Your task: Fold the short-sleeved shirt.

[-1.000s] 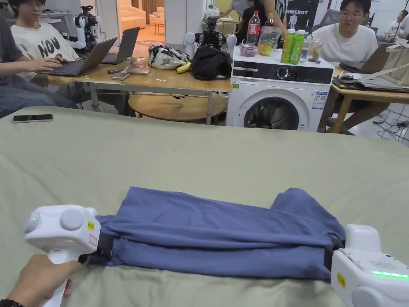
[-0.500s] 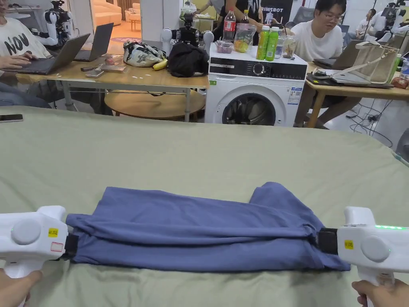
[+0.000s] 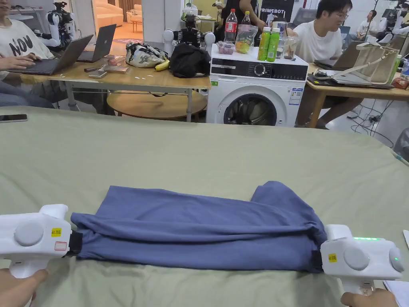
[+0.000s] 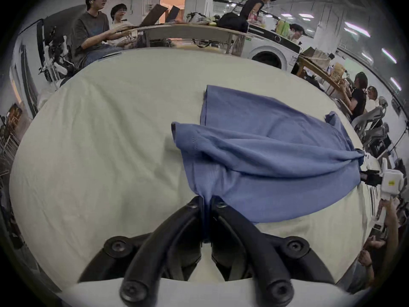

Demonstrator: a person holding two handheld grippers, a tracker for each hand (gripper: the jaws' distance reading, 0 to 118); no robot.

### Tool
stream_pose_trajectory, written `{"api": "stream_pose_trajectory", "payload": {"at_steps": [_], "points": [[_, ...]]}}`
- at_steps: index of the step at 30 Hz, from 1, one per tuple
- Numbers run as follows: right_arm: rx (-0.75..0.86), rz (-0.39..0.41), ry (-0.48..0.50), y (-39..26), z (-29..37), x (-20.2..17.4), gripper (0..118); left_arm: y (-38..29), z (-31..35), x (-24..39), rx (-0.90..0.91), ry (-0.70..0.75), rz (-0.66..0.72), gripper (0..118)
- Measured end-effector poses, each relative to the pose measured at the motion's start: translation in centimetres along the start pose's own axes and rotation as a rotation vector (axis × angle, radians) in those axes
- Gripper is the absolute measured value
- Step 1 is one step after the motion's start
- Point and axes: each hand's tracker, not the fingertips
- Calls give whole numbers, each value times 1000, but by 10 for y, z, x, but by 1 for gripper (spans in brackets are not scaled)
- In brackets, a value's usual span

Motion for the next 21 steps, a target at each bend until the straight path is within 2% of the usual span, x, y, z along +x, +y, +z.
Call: {"api": "stream_pose_trajectory", "payload": {"at_steps": [4, 7, 10, 13, 15, 21], "points": [[60, -27, 10, 6, 31, 4, 0, 6, 21, -2, 45, -22, 3, 0], [82, -8, 8, 7, 55, 3, 0, 2, 37, -3, 68, -31, 0, 0], [99, 37, -41, 0, 75, 0, 0, -8, 52, -5, 77, -34, -1, 0], [79, 44, -34, -16, 92, 1, 0, -26, 66, -11, 70, -43, 6, 0], [52, 77, -47, -32, 99, -1, 0, -43, 73, -12, 63, -40, 5, 0], [-54, 105, -91, -74, 84, -2, 0, -87, 69, -16, 20, -35, 22, 0]]}}
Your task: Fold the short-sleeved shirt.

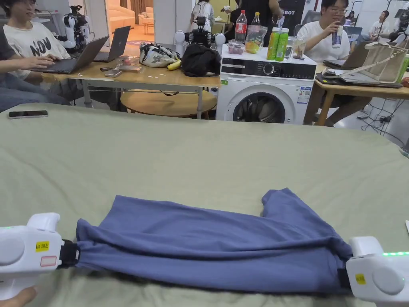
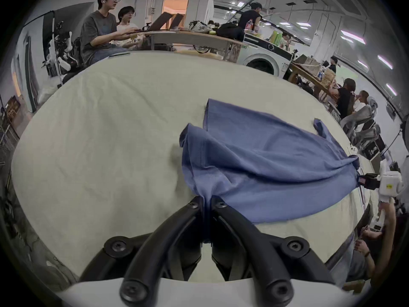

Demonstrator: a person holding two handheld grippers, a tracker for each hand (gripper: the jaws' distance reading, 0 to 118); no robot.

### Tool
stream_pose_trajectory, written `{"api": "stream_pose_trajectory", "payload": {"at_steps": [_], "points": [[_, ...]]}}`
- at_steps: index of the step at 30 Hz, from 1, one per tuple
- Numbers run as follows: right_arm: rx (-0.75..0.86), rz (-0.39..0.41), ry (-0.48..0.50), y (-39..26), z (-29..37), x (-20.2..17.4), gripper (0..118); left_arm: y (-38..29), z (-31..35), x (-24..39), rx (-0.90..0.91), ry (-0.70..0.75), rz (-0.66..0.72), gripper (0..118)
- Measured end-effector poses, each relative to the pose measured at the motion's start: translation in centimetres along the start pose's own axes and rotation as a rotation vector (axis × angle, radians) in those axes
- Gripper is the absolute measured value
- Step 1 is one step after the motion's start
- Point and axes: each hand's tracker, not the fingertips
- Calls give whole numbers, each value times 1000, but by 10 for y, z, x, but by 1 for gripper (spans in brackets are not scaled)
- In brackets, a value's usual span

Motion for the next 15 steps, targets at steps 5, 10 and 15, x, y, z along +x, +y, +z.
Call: {"api": "stream_pose_trajectory", "payload": {"at_steps": [5, 10, 15], "points": [[-29, -7, -3, -13, -27, -3, 0, -12, -27, -2, -43, 14, 2, 0], [-4, -16, -44, -6, -14, -8, 29, -10, -43, -9, -35, 13, 19, 0], [200, -67, -50, 10, 28, -19, 57, -1, -18, 0, 93, 32, 49, 31]]}}
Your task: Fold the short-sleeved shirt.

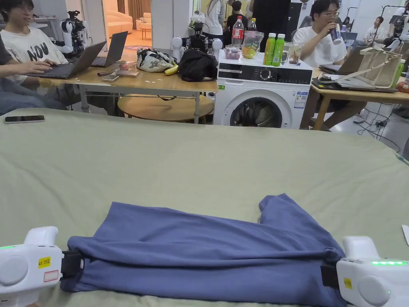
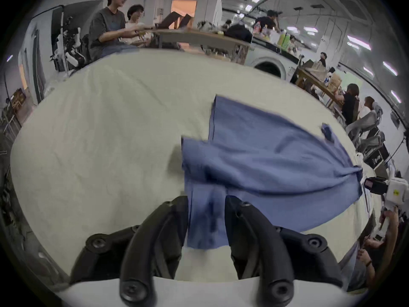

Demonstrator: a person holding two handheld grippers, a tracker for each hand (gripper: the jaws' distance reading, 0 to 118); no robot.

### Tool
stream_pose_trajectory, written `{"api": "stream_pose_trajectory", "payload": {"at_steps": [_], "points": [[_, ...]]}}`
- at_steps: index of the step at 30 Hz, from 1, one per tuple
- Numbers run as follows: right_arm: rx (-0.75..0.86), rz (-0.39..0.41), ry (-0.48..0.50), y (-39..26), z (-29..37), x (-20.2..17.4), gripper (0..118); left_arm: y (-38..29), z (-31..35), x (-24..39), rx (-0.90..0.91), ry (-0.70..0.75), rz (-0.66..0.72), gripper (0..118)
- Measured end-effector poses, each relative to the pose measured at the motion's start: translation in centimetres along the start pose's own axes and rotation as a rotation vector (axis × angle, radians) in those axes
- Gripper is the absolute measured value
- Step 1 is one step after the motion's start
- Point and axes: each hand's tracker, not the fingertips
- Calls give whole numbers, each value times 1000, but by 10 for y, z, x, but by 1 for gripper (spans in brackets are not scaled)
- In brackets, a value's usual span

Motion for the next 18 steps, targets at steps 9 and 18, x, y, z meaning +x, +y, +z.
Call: {"api": "stream_pose_trajectory", "payload": {"at_steps": [9, 18], "points": [[304, -54, 49, 28, 21, -58, 36, 3, 36, 53, 328, -12, -180, 31], [312, -99, 43, 41, -3, -90, 0, 27, 12, 76, 318, 7, -167, 0]]}}
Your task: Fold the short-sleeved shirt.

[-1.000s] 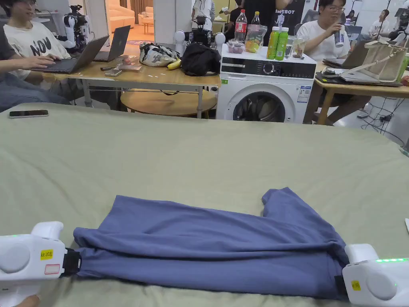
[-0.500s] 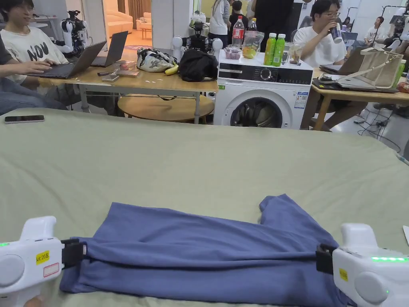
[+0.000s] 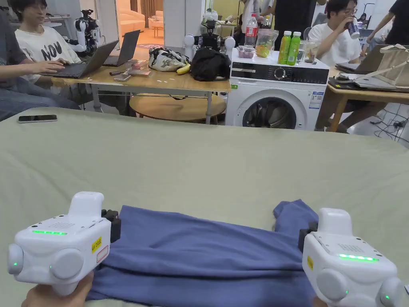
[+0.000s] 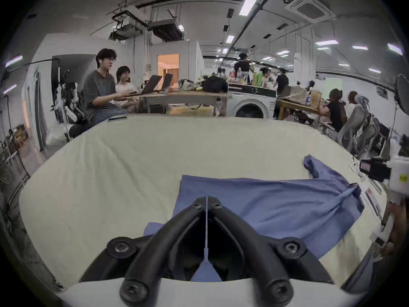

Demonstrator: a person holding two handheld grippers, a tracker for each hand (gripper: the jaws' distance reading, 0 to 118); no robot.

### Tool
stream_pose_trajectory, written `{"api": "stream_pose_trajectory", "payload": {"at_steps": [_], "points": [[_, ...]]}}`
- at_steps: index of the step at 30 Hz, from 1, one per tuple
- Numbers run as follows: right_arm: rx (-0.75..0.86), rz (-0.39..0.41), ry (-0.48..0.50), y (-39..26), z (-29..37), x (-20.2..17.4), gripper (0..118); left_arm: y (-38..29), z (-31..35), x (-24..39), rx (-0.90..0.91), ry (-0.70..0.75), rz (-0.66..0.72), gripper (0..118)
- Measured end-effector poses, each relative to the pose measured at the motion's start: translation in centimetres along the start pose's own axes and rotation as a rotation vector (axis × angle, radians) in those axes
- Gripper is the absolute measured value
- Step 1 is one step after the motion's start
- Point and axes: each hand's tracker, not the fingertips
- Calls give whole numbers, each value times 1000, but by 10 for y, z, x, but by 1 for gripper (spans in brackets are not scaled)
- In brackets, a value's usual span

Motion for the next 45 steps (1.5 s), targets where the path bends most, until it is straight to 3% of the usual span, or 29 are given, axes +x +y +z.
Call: {"api": "stream_pose_trajectory", "payload": {"at_steps": [14, 16, 18, 20, 23, 25, 26, 28, 30, 37, 41, 42, 43, 45], "points": [[-70, 30, 17, 6, -40, 6, 0, 80, -181, -64, -391, -47, 82, 1], [-83, 38, 15, 4, -45, 9, 0, 83, -202, -66, -441, -67, 83, 23], [-96, 48, 8, 2, -48, 10, 0, 83, -224, -68, -496, -55, 108, 56], [-109, 50, 4, 0, -51, 13, 0, 77, -237, -63, -550, -30, 108, 56], [-128, 51, -6, -3, -53, 18, 0, 62, -255, -54, -620, -5, 86, 56], [-142, 49, -9, -5, -56, 22, 0, 64, -242, -43, -550, 3, 40, 53], [-148, 49, -11, -5, -57, 24, 0, 63, -241, -35, -564, 24, 25, 46], [-157, 40, -14, -6, -59, 28, 0, 62, -230, -24, -525, 6, -53, 0], [-163, 27, -13, -4, -62, 31, 0, 59, -226, -14, -532, 29, -91, 0], [-171, 4, -25, 28, -75, 50, 0, 69, -191, -34, -402, -46, -9, 0], [-267, 15, -44, 59, -111, 71, 0, 72, -164, -41, -351, -79, 40, 0], [-304, 8, -38, 65, -124, 77, 3, 73, -158, -43, -341, -86, 49, 0], [-342, 9, -35, 71, -138, 82, 17, 73, -151, -43, -324, -88, 55, 0], [-412, 5, -6, 76, -168, 91, 62, 74, -145, -44, -310, -96, 56, 0]]}}
